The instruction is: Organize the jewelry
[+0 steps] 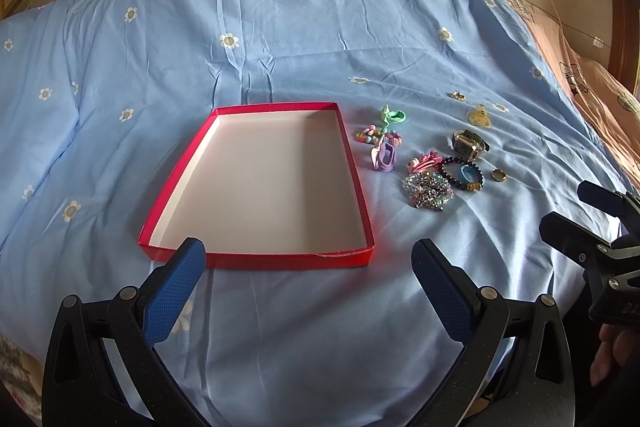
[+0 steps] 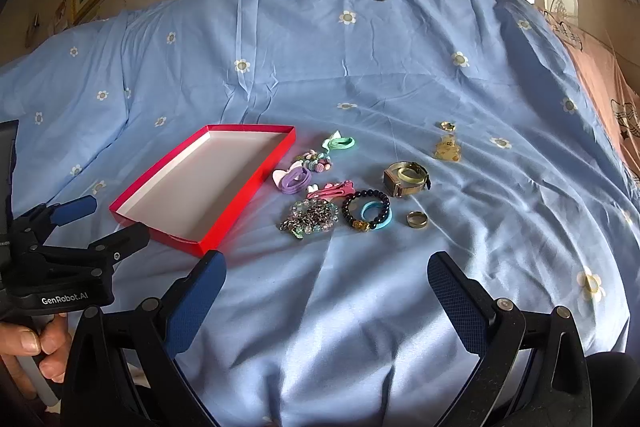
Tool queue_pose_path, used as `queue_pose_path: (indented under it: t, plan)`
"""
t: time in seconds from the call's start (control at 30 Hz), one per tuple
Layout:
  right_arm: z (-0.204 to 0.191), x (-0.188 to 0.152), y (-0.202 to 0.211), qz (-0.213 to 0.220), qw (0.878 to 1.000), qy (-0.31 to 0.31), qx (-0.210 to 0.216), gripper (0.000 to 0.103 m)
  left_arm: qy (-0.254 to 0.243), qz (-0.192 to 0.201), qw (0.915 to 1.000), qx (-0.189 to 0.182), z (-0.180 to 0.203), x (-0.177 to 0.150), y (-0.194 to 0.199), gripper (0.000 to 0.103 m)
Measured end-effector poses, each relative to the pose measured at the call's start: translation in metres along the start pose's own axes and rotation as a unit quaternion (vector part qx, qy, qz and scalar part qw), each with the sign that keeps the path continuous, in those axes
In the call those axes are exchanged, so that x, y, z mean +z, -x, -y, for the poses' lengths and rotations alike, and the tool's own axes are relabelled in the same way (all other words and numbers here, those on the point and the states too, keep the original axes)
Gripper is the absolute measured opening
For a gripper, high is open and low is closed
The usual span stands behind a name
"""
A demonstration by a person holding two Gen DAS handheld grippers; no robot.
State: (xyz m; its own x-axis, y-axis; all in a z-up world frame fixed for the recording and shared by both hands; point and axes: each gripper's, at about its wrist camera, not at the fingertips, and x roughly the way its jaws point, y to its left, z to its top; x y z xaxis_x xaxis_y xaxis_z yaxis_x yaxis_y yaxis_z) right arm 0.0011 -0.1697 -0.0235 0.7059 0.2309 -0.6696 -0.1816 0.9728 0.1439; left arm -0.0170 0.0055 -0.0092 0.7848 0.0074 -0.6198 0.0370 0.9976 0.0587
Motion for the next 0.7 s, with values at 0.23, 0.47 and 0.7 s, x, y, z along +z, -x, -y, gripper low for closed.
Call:
queue_pose_path:
  t: [0.23, 0.47, 0.7]
  plan:
    - [0.000, 0.000, -0.002, -0.001, 1.000, -0.002, 0.005, 0.102, -0.002, -0.005, 1.0000, -0.003, -0.001, 0.000, -0.007, 0.103]
    - [0.001, 0.001, -0.006, -0.003, 1.000, -0.005, 0.010, 0.102, -0.002, -0.011, 0.9999, -0.006, -0.001, 0.004, -0.012, 0.103]
    - [0.010, 0.001, -0.013, -0.012, 1.000, -0.014, 0.013, 0.102, -0.008, -0.023, 0.9996, -0.016, 0.002, 0.009, -0.026, 0.103]
